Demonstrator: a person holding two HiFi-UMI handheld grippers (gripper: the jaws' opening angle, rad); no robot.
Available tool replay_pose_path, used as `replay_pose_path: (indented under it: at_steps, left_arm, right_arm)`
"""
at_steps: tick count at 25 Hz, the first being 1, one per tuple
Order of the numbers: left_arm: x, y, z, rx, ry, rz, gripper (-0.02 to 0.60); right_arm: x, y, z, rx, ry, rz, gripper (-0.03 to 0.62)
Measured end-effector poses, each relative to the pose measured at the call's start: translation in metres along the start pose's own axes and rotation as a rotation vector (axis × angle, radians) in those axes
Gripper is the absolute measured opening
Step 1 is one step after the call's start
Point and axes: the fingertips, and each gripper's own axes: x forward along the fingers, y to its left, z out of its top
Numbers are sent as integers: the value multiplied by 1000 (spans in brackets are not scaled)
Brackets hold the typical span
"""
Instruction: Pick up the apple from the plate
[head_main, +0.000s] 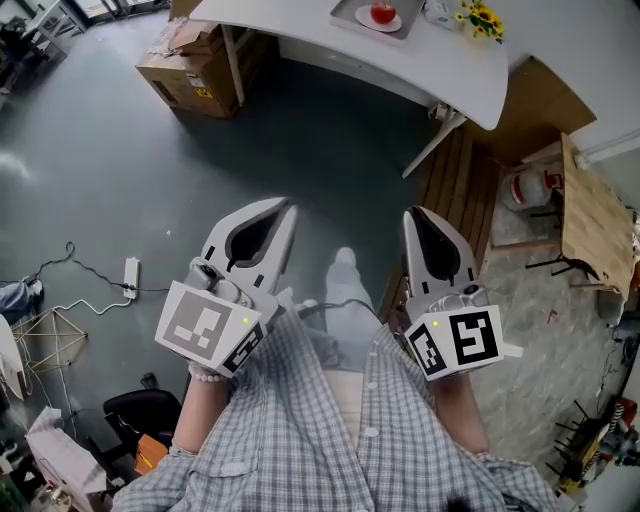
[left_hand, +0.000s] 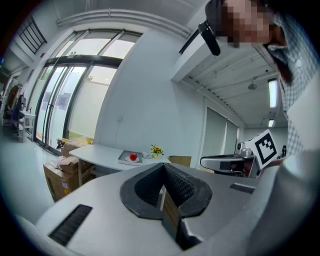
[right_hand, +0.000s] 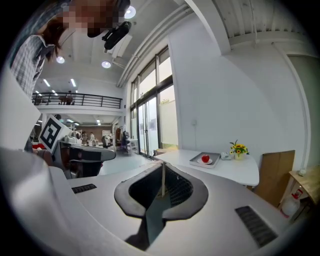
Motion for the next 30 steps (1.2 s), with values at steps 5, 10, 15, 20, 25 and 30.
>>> replay_pose_path:
  at_steps: [5,10,15,20,25,30]
  left_arm:
    - [25,11,6,-17,-2,39,9]
    - [57,16,9,-20,5,78,9]
    - [92,17,17,-16,-7,114,9]
    - [122,20,28,3,-19,136,9]
    - [155,28,37,11,-33,145,9]
    - [183,29,45,22,-40,135,9]
  right_arm:
    - [27,-19,0,-18,18,44,32]
    - [53,-51,7,-19,16,83,32]
    - [77,-82,14,-13,7,128,32]
    - [101,-105,24,-29,-12,160,32]
    - [122,-131,31,-44,-27,167,32]
    - [135,-162,31,-43,-19,147,32]
